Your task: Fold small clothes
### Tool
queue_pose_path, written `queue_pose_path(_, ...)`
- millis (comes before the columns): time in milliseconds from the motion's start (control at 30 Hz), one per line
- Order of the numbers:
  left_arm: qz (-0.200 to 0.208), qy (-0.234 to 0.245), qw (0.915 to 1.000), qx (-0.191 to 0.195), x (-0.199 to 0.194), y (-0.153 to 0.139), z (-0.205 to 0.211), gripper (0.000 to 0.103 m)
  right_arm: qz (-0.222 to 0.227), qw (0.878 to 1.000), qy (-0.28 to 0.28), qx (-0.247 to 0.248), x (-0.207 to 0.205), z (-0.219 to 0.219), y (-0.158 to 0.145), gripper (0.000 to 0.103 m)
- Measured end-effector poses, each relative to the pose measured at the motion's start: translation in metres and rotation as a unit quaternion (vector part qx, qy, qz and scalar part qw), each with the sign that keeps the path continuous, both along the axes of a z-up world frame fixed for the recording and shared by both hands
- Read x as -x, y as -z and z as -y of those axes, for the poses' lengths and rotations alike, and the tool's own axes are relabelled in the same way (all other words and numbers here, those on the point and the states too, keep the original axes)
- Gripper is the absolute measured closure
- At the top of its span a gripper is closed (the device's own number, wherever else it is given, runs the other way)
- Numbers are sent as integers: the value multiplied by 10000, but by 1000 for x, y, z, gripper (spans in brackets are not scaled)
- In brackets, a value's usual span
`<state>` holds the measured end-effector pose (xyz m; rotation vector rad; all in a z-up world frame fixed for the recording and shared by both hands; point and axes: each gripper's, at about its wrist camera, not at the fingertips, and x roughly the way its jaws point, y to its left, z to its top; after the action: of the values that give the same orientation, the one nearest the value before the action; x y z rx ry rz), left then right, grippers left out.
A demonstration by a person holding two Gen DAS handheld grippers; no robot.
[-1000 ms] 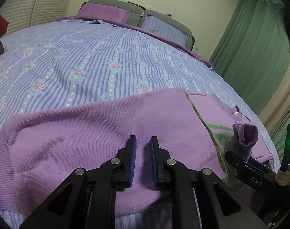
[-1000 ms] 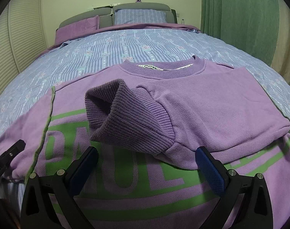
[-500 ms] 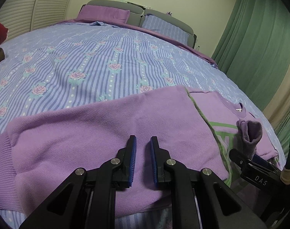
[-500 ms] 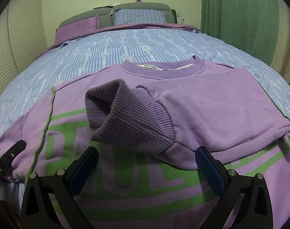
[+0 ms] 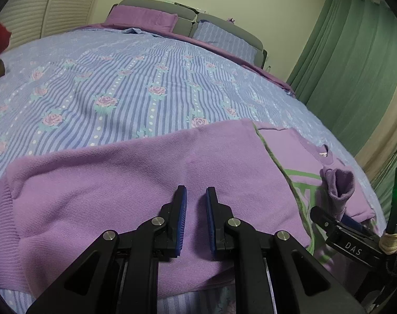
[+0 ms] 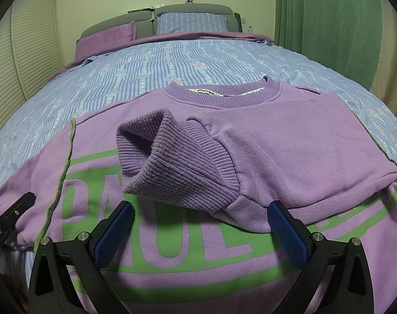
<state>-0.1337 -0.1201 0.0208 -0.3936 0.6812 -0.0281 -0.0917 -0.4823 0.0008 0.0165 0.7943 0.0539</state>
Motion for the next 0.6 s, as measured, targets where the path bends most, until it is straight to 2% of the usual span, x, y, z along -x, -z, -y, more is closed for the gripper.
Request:
queue_pose_path(233, 59, 92, 9970, 760, 2, 4, -19, 88, 0, 10000, -1, 4, 0, 0, 0, 0)
queue_pose_path(267, 10, 62, 9969, 779, 2, 1, -20, 88, 2, 10000, -2, 2, 0, 0, 0, 0)
queue_pose_path(367, -161, -163, 9985, 488, 10, -18, -9, 88, 0, 10000, -2, -10, 0, 0, 0, 0)
queue_pose_path(433, 196, -284, 9994, 31, 33, -43, 5, 88, -3, 10000, -3, -21, 0, 1, 0, 0)
queue_pose_path(467, 413, -395, 9977, -371, 47, -57, 15, 88, 0, 10000, -3, -19, 0, 1, 0, 0)
queue_pose_path(500, 617, -556, 9924, -903, 62, -70, 26, 88, 1, 10000, -4, -17, 0, 1, 0, 0)
queue_pose_path(533, 838, -854, 9793, -1633, 80, -84, 42, 88, 1, 10000, -4, -18, 0, 1, 0, 0)
queue_pose_path(600, 1323, -1286, 9480, -2594, 111, -101, 67, 88, 1, 10000, -4, -17, 0, 1, 0, 0)
